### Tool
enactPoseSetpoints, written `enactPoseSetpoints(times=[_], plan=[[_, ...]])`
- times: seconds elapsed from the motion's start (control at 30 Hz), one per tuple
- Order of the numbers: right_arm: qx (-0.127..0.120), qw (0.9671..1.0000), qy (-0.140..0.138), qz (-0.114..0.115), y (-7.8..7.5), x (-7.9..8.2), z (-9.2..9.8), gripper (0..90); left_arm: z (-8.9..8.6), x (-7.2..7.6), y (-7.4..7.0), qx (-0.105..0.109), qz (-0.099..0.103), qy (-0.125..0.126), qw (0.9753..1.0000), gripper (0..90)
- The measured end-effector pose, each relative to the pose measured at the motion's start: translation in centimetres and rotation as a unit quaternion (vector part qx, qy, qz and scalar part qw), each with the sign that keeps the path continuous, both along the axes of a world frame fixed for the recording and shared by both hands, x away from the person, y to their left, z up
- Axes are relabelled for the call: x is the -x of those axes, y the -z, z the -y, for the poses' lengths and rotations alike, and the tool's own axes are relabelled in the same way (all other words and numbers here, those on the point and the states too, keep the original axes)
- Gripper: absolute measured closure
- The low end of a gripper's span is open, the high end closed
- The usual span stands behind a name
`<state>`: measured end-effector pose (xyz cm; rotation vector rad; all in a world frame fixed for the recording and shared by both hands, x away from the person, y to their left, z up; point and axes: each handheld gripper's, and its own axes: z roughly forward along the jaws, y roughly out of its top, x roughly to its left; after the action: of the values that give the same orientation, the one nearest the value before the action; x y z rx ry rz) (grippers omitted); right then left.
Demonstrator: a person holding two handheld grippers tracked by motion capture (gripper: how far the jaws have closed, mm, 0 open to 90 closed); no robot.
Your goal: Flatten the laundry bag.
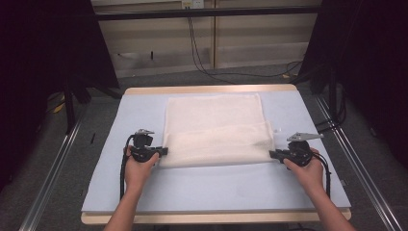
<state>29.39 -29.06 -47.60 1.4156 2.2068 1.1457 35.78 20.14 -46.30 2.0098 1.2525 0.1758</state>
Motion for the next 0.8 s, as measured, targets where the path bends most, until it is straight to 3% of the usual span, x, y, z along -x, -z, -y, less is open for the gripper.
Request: enactPoseSetpoints(times=[0.07, 0.2, 0.27, 0.37, 0.4, 0.57, 0.8], plan=[[-0.004, 1.0, 0.002, 0.007, -0.2, 0.4, 0.1, 70.8, -0.3, 0.2, -0.2, 0.005, 0.012, -0.001, 0.9999, 73.2], [-0.013, 0.9998, 0.007, 0.014, -0.8, 0.7, 0.2, 62.5, -0.2, 0.3, -0.6, 0.022, 0.019, -0.012, 0.9995, 68.9], [-0.023, 0.9995, 0.011, 0.019, -1.1, 0.8, 0.2, 56.0, -0.2, 0.3, -1.0, 0.024, 0.022, -0.007, 0.9994, 66.5], [-0.027, 0.9993, 0.01, 0.026, -1.4, 0.7, 0.2, 55.5, 0.0, 0.3, -1.3, 0.035, 0.028, -0.008, 0.999, 66.2], [-0.028, 0.9992, 0.009, 0.028, -1.4, 0.7, 0.2, 56.2, 0.0, 0.3, -1.5, 0.035, 0.028, -0.006, 0.999, 67.3], [-0.026, 0.999, -0.008, 0.034, -1.6, 0.8, 0.3, 84.0, -0.2, 0.6, -2.0, 0.045, 0.029, -0.006, 0.9986, 82.0], [-0.026, 0.9987, -0.024, 0.035, -1.1, 2.2, 1.1, 88.6, -0.9, 2.1, -1.7, 0.052, 0.038, 0.005, 0.9979, 83.3]])
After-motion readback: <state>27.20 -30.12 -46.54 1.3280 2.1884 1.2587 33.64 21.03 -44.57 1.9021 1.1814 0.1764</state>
